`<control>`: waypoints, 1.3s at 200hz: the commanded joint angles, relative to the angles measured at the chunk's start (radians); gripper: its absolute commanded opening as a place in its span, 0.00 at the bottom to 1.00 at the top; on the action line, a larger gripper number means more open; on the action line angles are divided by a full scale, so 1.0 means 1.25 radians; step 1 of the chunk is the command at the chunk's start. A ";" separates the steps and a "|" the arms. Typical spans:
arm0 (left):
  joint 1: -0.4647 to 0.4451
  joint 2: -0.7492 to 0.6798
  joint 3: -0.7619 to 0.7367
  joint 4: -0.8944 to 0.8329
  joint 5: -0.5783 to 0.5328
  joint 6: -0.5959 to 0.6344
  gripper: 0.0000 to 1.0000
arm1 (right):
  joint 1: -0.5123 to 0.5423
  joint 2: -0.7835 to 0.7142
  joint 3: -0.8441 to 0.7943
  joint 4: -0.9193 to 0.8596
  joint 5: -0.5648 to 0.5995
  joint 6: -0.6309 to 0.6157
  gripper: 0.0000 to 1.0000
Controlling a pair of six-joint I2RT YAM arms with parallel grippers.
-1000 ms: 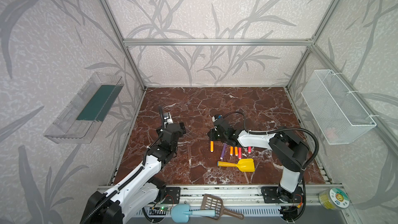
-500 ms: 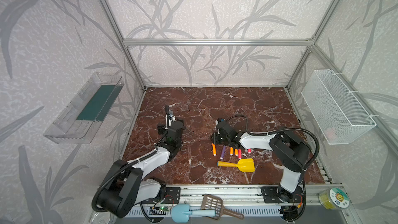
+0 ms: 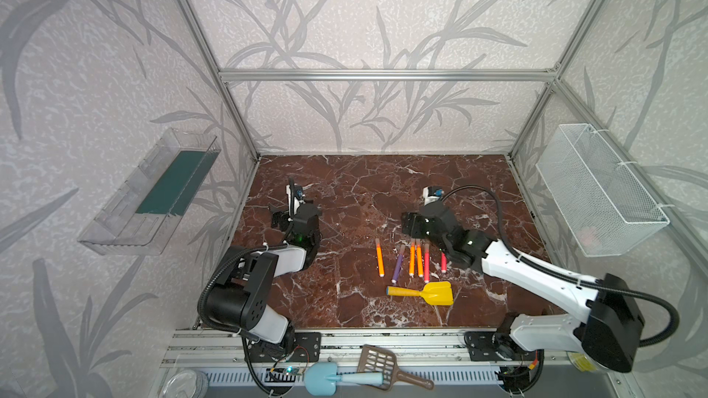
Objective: Insert the pens into the pen caps
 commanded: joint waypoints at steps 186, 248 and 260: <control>0.167 0.036 -0.132 0.134 0.373 -0.163 0.92 | -0.444 0.275 -0.471 0.993 -0.143 -0.609 0.99; 0.155 0.060 -0.122 0.152 0.349 -0.143 0.99 | -0.469 0.257 -0.418 0.876 -0.148 -0.577 0.99; 0.156 0.053 -0.119 0.133 0.349 -0.148 0.99 | -0.469 0.257 -0.418 0.874 -0.148 -0.578 0.99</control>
